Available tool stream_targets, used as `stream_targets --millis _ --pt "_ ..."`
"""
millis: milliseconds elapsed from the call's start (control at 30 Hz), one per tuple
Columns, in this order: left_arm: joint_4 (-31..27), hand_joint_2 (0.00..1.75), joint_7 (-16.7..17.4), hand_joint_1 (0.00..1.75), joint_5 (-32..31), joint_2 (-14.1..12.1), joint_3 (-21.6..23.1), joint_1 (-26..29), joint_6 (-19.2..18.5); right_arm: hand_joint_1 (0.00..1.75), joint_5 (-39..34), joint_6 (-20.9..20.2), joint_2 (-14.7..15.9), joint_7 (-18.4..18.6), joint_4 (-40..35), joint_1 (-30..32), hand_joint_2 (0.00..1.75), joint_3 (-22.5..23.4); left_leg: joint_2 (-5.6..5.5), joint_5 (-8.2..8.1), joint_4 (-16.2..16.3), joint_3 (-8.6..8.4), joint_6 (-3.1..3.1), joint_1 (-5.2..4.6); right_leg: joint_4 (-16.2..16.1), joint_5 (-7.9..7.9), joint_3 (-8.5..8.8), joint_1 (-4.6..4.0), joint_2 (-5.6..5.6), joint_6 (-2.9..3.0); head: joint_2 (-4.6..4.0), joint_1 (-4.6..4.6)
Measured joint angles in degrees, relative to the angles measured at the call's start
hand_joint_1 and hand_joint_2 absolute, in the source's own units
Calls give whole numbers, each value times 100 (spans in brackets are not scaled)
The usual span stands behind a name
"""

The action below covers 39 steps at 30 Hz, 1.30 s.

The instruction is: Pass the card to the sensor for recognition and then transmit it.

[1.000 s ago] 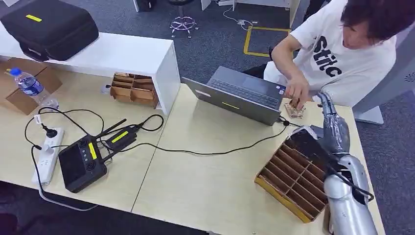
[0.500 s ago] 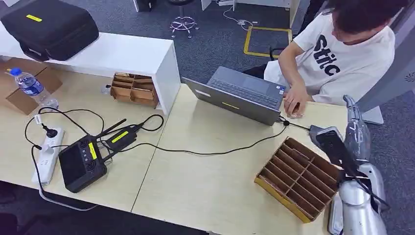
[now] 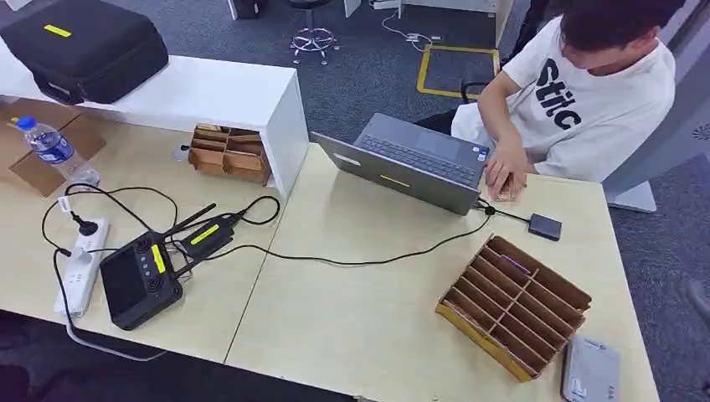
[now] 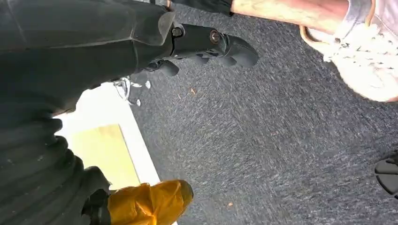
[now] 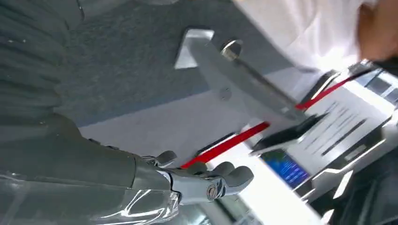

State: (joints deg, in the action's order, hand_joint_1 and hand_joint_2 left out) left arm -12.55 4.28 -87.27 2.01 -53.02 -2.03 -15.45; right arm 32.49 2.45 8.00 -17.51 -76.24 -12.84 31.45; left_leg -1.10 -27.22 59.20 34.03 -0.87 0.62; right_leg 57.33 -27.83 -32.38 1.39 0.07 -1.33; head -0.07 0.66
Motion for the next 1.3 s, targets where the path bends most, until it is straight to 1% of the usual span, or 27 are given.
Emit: stream_targets --millis 33,100,167,333,467,600,800,933,1033,1100,1167,1233,1267,1300 --pt "0 175 2 0 0 2 -22 1 2 0 -100 -16 22 -11 18 58 175 212 -5 0 0 1 0 0 0 -1 2 0 -5 0 0 -2" --pt "0 175 2 0 0 2 -37 13 15 0 -390 -89 72 -83 100 167 175 812 -11 -1 -1 2 1 0 0 -1 3 0 -8 -1 0 -2" --pt "0 175 4 0 0 2 -68 15 30 0 -486 -127 109 -127 209 278 175 1258 -8 -2 -1 1 1 0 0 -1 3 0 -5 0 0 -2" --pt "0 175 7 0 -4 2 -109 16 35 0 -353 -2 182 -118 561 478 175 2098 -5 -4 -2 1 -1 0 0 -1 3 0 -3 -1 0 0" --pt "0 175 7 0 -4 2 -114 5 35 0 -264 15 203 -149 741 505 175 2398 10 -4 -2 -4 -1 0 1 -1 4 0 9 -1 0 0" --pt "0 175 7 0 -7 2 -114 4 35 0 -255 15 225 -155 839 506 175 2523 10 -3 -2 -6 -1 0 1 -1 6 0 8 -1 0 -2" --pt "0 175 7 0 -7 4 -114 1 35 0 -253 17 228 -171 918 506 175 2566 11 -3 -2 -7 -1 0 1 -1 6 0 9 -1 0 -2" --pt "0 175 7 0 -9 2 -114 0 35 0 -130 188 230 7 977 510 175 2658 10 -4 -2 -7 -1 0 1 -1 5 0 8 -1 0 0" --pt "0 175 7 0 -13 4 -114 -1 33 0 -324 323 256 19 1160 518 175 2898 10 -4 -1 -7 -1 0 1 -1 4 0 8 -1 0 -2" --pt "0 175 20 0 -18 2 -114 -2 22 0 -638 369 276 28 1348 520 175 3154 9 -4 -1 -7 0 0 0 -2 4 0 8 -1 0 -2" --pt "0 175 26 0 -22 2 -114 -2 -2 0 -990 404 328 15 1606 531 175 3459 9 -5 -2 -6 0 0 0 -2 5 0 7 -1 0 0" --pt "0 175 26 0 -24 2 -114 -3 -11 0 -1145 505 414 -2 1977 541 175 3708 11 -7 -2 -6 2 0 0 -2 6 0 9 -1 0 -2" --pt "0 175 24 0 -26 2 -114 -6 -15 0 -1125 571 470 50 2191 552 175 3784 14 -8 -2 -8 1 0 0 -2 5 0 12 -1 0 0" --pt "0 175 9 0 -28 4 -114 -10 -28 0 -994 739 542 203 2500 567 175 3821 14 -8 -3 -8 1 1 0 -2 6 -1 12 -1 0 0"
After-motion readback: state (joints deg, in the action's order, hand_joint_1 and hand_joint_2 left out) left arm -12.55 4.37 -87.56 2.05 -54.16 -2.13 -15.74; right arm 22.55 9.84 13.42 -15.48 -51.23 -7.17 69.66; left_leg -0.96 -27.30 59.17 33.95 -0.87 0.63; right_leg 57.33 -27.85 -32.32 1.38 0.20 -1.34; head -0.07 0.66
